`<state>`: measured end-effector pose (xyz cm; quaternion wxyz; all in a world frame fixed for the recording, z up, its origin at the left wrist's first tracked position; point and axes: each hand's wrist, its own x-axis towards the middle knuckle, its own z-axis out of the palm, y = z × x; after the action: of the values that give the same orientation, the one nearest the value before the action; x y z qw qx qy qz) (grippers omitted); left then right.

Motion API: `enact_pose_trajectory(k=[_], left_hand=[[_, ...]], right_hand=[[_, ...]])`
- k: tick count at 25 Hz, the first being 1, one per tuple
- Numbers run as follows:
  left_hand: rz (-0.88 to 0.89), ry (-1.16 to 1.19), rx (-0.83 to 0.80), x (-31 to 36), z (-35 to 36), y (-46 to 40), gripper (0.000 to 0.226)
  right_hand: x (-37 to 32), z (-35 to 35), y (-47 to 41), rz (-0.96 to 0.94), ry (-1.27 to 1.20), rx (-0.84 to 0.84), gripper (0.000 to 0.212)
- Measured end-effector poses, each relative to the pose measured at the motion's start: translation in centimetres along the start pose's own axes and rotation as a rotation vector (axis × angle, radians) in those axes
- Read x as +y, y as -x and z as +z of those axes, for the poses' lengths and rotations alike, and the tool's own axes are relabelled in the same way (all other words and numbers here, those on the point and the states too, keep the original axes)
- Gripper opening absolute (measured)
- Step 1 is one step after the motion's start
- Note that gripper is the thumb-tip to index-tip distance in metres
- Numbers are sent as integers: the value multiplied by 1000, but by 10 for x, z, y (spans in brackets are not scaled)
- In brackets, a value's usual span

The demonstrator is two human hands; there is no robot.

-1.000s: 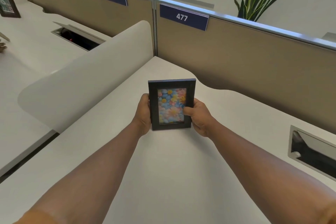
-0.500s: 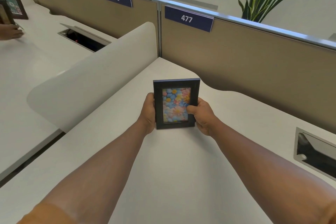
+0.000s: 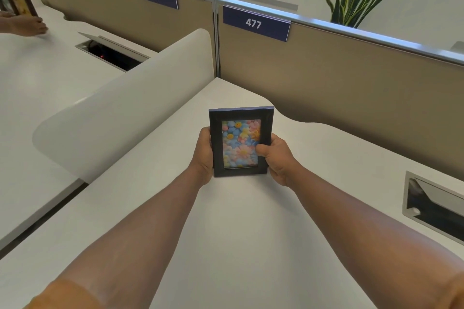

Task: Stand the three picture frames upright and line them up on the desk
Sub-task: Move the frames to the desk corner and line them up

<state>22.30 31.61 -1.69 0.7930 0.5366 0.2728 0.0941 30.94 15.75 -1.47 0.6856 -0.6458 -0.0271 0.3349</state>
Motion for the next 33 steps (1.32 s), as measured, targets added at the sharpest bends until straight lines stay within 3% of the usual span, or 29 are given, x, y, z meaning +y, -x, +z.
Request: enact_pose_trajectory(k=[4,6,8,10,13,16,19,25,29,33], left_hand=[[6,-5,145,-5,-1,9,56],[-2,3,294,-11,2,20,49],[9,-83,489,-18,10,44,47],[-32,-223,585,-29,22,75,37],[-90,-320,345,-44,50,125,14],[-46,-550,-57,-47,89,179,17],[28,-660,-331,-45,130,224,20],[235,-696,-434,-48,192,284,23],[305,-634,-529,-57,214,314,25],[359,-741,-643,-67,227,335,31]], right_hand=[[5,-3,7,-13,57,18,65],[7,-6,19,2,119,80,84],[8,-7,44,15,195,175,92],[12,-2,77,7,320,265,91],[17,2,138,-102,612,301,78],[7,-17,206,-266,969,327,48],[-7,-43,266,-345,1192,346,31],[-10,-96,348,-551,1204,481,27],[-7,-121,379,-606,1060,635,25],[7,-143,401,-594,1023,741,28]])
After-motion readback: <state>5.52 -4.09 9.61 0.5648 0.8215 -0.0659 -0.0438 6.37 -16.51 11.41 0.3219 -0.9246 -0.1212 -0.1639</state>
